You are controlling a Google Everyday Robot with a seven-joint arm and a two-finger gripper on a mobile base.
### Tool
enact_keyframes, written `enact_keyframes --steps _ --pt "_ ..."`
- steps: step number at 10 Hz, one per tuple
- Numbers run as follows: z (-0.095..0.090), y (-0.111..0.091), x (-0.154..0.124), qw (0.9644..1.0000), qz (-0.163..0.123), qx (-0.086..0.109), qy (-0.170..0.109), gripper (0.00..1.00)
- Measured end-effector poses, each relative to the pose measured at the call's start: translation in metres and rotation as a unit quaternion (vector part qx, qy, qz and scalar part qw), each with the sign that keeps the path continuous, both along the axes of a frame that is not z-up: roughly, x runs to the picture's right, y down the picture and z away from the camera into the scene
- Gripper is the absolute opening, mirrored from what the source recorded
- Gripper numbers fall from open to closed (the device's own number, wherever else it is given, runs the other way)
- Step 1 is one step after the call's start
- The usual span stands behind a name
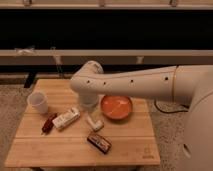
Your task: Wipe the white sponge on the table
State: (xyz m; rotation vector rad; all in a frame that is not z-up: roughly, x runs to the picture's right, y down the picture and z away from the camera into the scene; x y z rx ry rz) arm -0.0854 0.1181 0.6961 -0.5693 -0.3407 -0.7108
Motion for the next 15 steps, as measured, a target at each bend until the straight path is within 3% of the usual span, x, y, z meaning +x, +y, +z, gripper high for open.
enact_keyframes --steps 4,6,9,11,13,15 --pt "0.006 -0.001 0.001 0.9999 0.003 -0.006 0.008 0.71" --pt "0.034 0.007 0.006 0.9997 0.007 -0.02 0.01 0.71" --pt "0.081 0.03 0.011 0.9979 -0.006 -0.036 -0.054 0.71" --pt "0.097 0.041 0.012 0.9954 -0.026 -0.033 -0.086 0.71" --pt "0.114 0.047 0.017 0.9897 -0.064 -0.028 -0.125 0.71" --pt "0.119 0.046 0.017 0.9886 -0.073 -0.027 -0.129 0.71"
